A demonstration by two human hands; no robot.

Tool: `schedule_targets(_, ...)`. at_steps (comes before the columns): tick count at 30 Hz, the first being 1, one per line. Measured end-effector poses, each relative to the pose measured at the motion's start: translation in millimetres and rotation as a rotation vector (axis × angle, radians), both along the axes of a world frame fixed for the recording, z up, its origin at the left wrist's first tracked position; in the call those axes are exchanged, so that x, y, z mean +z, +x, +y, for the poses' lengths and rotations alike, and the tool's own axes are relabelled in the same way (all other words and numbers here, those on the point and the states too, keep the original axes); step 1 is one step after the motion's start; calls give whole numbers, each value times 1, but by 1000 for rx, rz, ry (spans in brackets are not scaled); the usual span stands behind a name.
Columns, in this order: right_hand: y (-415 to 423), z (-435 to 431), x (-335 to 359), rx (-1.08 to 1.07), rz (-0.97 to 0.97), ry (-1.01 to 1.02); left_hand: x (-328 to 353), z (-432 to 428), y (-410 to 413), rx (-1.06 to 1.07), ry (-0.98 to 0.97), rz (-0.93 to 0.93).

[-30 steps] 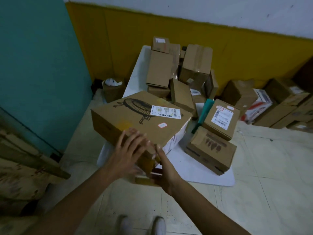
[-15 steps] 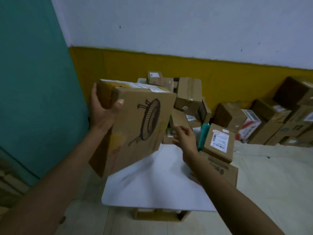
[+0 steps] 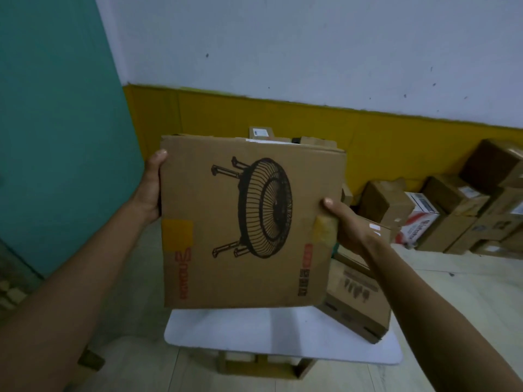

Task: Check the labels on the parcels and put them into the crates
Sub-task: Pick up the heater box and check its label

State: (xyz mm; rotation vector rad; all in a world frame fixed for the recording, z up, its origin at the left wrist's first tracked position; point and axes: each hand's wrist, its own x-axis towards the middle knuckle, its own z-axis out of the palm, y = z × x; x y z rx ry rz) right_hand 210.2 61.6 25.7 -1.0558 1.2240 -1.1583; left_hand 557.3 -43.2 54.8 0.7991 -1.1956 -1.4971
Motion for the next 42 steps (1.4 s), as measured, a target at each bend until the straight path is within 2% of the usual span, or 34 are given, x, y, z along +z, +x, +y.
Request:
schedule_targets(2,8,2,9,-115,10,-25,-6,-2,-3,190,57,-110)
schedule_targets(4,20,3,12,-271,44,-83,-17,-4,-12,486,46,-385)
schedule_targets(5,30,4,12,-355,136,-124,-21,2,-20,597,23,-520)
schedule_targets(6,39,4,12,-453,279,-176,-24,12,-31,623,7,-571)
schedule_targets(7,50,4,13,-559,439,-236,-24,24,-43,545,7,-538)
schedule_targets(8,60,3,14,-657,577,-310,-22,36,-54,400,36,-428)
schedule_targets(11,84,0,16,-767,840,-557,-1,64,-75,-80,216,103)
schedule_targets(13,96,-2,17,-743,1000,-615,8,72,-86,-186,151,172)
schedule_targets(16,106,-6,21,-705,1134,-548,3,83,-110,-123,116,172)
schedule_targets(19,98,-12,31,-548,1048,-366,-5,79,-117,-63,145,236)
schedule_targets(22,85,-13,38,-366,776,-294,-1,67,-109,-115,70,106)
schedule_targets(25,85,-6,48,-168,474,-303,10,57,-105,-29,19,-133)
schedule_targets(28,94,0,52,15,321,-273,28,36,-94,195,-59,-545)
schedule_targets(31,102,3,56,69,183,-303,51,20,-85,154,-183,-950)
schedule_targets(33,103,1,60,87,119,-310,62,13,-85,140,-253,-1090)
schedule_targets(36,103,-2,60,148,119,-306,66,5,-84,173,-324,-1138)
schedule_targets(39,101,-5,53,202,180,-367,63,4,-71,150,-312,-1075)
schedule_targets(42,87,-15,35,-36,274,-423,68,10,-48,-16,-276,-910)
